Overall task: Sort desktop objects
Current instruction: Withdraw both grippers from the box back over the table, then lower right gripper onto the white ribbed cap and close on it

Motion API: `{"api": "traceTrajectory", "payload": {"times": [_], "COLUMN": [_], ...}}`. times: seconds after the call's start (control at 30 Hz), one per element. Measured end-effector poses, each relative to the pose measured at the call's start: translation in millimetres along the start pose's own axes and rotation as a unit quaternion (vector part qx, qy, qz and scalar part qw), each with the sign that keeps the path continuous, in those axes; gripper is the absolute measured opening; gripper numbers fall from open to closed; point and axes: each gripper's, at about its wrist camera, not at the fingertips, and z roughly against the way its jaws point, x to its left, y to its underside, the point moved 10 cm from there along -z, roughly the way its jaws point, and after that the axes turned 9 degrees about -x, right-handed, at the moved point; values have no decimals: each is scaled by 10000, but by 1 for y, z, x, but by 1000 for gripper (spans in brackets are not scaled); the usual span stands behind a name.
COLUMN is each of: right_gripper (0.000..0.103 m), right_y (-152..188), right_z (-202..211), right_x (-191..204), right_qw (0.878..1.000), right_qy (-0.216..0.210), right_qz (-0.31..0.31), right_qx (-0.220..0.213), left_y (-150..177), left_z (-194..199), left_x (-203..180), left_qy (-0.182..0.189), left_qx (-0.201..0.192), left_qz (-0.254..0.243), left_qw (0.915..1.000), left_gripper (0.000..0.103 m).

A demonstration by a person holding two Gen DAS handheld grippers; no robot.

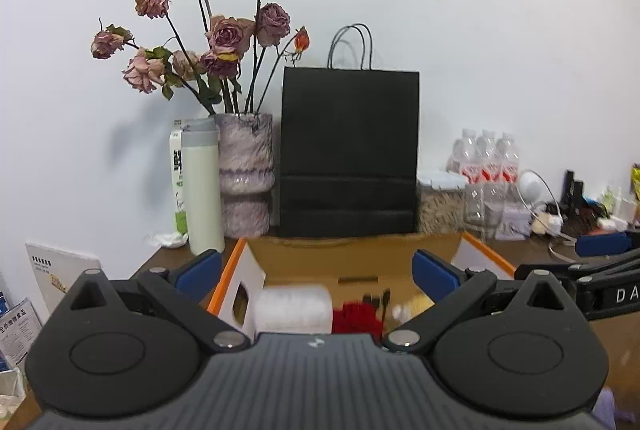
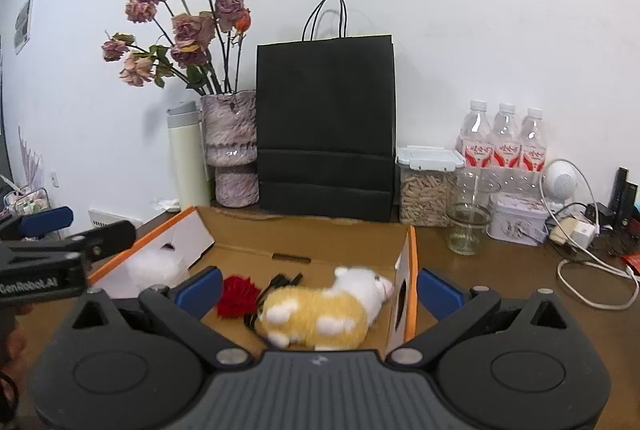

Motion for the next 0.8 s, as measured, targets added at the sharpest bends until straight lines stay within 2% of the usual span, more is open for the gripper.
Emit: {"api": "traceTrajectory", "payload": {"times": [0.17,0.33,0.7,0.8], "right_gripper": [103,103,103,96], "right_y": [18,46,109,119], "right_z": [34,65,110,111], "right_x": [12,33,111,132], "right_qw": [9999,9994,9904,9866], "right_qy": [-94,-277,-1113,-1262], "right_qz": [40,68,502,727], "right_qx": [57,208,656,731], "left_y": [16,39,82,86], "left_z": [38,69,136,147], "left_x": [7,23,63,69], "left_qy": [91,91,-182,-173], "left_qx": [163,472,923,958], "left_qz": [-170,-30,310,413], "left_qw": [9997,9988,9951,9944], "left_gripper": [103,103,103,103]}}
